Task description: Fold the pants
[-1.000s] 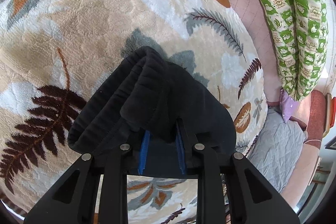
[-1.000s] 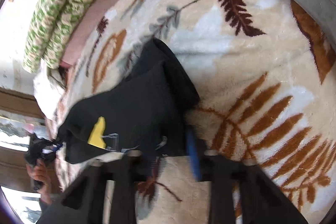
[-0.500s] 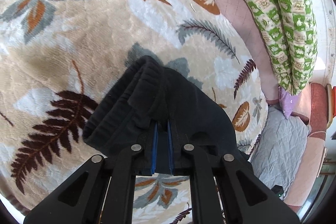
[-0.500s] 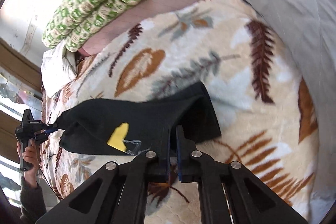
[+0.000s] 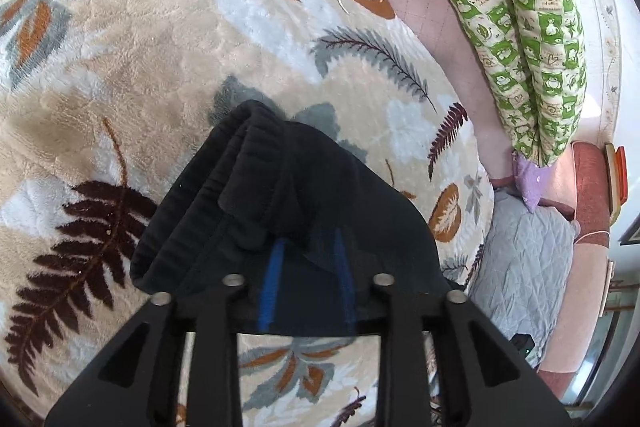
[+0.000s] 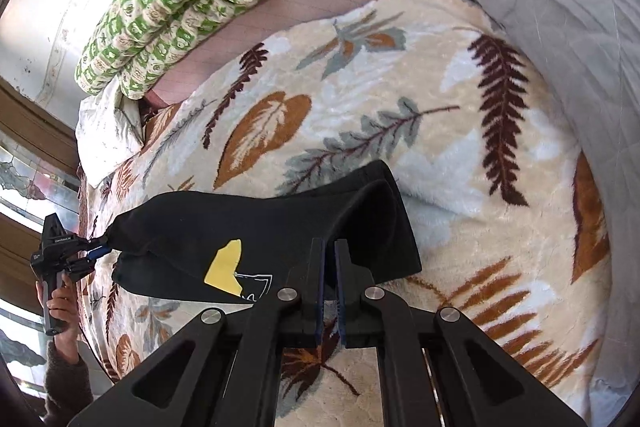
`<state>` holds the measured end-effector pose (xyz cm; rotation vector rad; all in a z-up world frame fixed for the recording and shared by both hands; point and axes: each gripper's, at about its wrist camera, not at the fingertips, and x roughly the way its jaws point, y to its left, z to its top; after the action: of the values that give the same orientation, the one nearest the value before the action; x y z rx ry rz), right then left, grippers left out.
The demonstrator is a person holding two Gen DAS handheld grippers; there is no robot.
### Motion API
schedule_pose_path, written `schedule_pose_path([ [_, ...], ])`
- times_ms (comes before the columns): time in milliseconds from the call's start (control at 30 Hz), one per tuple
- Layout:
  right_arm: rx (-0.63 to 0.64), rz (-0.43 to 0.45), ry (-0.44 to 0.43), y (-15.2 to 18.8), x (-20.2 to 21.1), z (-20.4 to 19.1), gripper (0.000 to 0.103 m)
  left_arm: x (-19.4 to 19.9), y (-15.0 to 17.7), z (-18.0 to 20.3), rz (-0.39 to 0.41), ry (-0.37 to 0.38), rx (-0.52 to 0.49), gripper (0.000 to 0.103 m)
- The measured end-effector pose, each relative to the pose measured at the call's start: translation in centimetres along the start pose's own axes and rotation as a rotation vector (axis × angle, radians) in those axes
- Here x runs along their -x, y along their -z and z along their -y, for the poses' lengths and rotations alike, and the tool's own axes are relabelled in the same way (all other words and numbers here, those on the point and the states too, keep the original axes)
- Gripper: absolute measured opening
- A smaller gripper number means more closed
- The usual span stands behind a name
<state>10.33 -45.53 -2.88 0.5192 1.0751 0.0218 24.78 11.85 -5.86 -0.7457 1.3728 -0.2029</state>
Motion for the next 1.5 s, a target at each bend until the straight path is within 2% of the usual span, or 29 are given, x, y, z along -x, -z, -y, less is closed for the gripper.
schedule_pose_path([
  [67,-0.012,-0.010,-0.004,0.3,-0.4,0.4,0.006,-0.6,0.0,-0.2,0.023,-0.037,-0.020,0.043],
  [167,-0.023,-0.021,0.000,0.6,-0.8,0.9,0.008,-1.8,-0.2,-0.1,0.025,-0.106,-0.069,0.043],
  [300,-0.035,-0.029,0.002,1.0,-1.4,1.4,0.008,-2.4,-0.5,0.5,0.034,-0.148,-0.130,0.041],
  [333,-0.035,-0.033,0.004,1.0,-1.6,1.4,0.008,-2.4,-0.6,0.9,0.043,-0.171,-0.149,0.039],
  [400,-0.030,-0.044,0.008,1.2,-2.1,1.4,0.007,-2.4,-0.6,1.7,0.045,-0.198,-0.182,0.027],
  [567,-0.008,-0.061,0.014,1.3,-3.0,1.0,0.004,-2.2,-0.3,3.7,0.075,-0.258,-0.250,0.006],
  [633,0.014,-0.063,0.039,1.3,-3.2,0.7,0.004,-1.9,-0.2,4.1,0.085,-0.271,-0.265,0.006],
  [900,0.100,-0.024,0.082,0.9,-1.8,-0.9,0.003,1.5,0.9,5.0,0.171,-0.237,-0.270,0.005],
  [1200,0.151,0.034,0.037,-1.2,0.2,-3.7,0.003,4.5,1.6,4.9,0.210,-0.217,-0.238,0.005],
  [1367,0.150,0.066,0.015,-2.2,0.7,-3.8,0.003,5.1,3.1,3.4,0.229,-0.203,-0.229,0.005],
  [1500,0.119,0.056,0.002,-1.6,-0.2,-2.0,0.003,3.8,4.6,1.0,0.216,-0.223,-0.226,0.005],
])
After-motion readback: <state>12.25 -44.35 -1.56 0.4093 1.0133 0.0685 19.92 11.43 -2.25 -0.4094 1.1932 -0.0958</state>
